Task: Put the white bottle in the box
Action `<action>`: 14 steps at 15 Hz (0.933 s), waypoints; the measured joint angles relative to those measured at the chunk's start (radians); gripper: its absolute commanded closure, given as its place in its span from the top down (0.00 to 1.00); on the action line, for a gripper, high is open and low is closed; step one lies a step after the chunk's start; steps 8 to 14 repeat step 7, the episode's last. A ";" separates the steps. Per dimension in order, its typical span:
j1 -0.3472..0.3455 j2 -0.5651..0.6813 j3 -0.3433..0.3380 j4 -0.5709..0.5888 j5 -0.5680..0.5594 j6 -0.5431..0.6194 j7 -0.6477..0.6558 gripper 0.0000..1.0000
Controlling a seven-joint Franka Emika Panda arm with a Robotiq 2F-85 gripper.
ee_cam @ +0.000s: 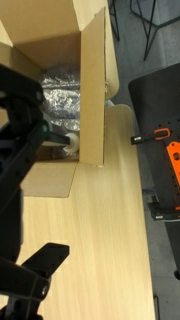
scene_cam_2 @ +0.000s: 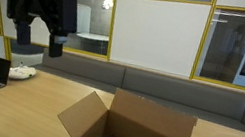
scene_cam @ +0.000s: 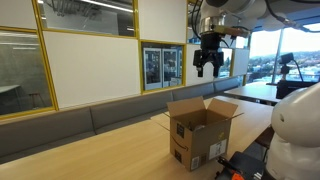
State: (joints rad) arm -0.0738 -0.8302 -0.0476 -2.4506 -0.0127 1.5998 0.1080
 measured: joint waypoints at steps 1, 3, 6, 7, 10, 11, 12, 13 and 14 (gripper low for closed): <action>0.009 -0.016 -0.012 -0.012 0.019 0.003 -0.034 1.00; 0.025 -0.040 -0.033 -0.036 0.048 0.004 -0.087 1.00; 0.031 -0.056 -0.043 -0.057 0.060 0.009 -0.111 1.00; 0.032 -0.057 -0.043 -0.058 0.060 0.012 -0.113 1.00; 0.032 -0.057 -0.043 -0.058 0.060 0.012 -0.113 1.00; 0.032 -0.057 -0.043 -0.058 0.060 0.012 -0.113 1.00; 0.032 -0.057 -0.043 -0.058 0.060 0.012 -0.113 1.00; 0.032 -0.057 -0.043 -0.058 0.060 0.012 -0.113 1.00; 0.032 -0.057 -0.043 -0.058 0.060 0.012 -0.113 1.00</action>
